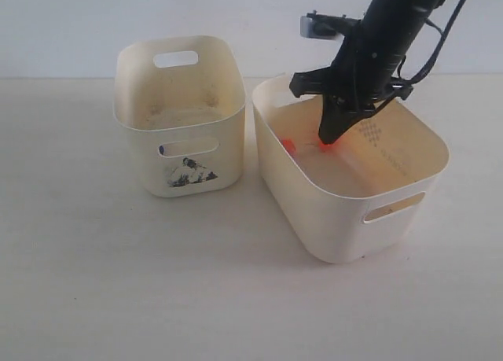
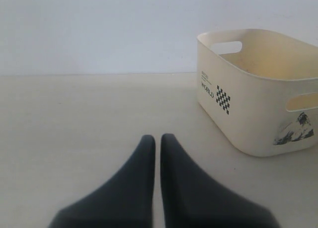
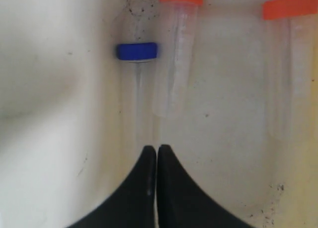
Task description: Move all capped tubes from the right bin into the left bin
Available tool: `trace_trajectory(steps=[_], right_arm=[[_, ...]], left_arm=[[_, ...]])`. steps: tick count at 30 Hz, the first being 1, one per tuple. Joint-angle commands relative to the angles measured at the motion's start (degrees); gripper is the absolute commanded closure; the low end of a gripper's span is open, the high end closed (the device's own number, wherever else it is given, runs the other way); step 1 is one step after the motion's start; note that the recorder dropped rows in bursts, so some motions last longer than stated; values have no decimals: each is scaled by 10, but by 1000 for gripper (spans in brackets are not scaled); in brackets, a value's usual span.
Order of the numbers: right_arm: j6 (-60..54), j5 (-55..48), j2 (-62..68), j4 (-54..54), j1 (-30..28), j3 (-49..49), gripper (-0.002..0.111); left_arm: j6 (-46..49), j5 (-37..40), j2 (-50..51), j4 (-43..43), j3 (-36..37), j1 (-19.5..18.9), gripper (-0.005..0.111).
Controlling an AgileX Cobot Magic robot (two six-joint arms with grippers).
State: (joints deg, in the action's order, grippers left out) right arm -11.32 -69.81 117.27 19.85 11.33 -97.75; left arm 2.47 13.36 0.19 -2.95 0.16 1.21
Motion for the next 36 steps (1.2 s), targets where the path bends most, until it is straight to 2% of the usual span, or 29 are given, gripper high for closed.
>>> trace_trajectory(steps=[1, 6, 8, 10, 16, 22, 32, 34, 36], right_arm=[[10, 34, 14, -13, 16, 0, 109], [26, 74, 32, -23, 18, 0, 108], [25, 80, 38, -23, 18, 0, 104], [25, 81, 44, -23, 18, 0, 96], [32, 86, 64, -23, 18, 0, 61], [55, 93, 83, -20, 18, 0, 47], [57, 103, 123, -4, 19, 0, 49], [57, 104, 130, -4, 19, 0, 52], [62, 103, 134, -4, 19, 0, 63]], left_arm=[[-5, 0, -2, 0, -2, -1, 102], [-5, 0, -2, 0, -2, -1, 102], [-5, 0, -2, 0, -2, -1, 102], [-5, 0, -2, 0, -2, -1, 102], [-5, 0, -2, 0, -2, -1, 102], [-5, 0, -2, 0, -2, -1, 102], [-5, 0, -2, 0, -2, -1, 102], [-5, 0, -2, 0, -2, -1, 102], [-5, 0, -2, 0, -2, -1, 102]])
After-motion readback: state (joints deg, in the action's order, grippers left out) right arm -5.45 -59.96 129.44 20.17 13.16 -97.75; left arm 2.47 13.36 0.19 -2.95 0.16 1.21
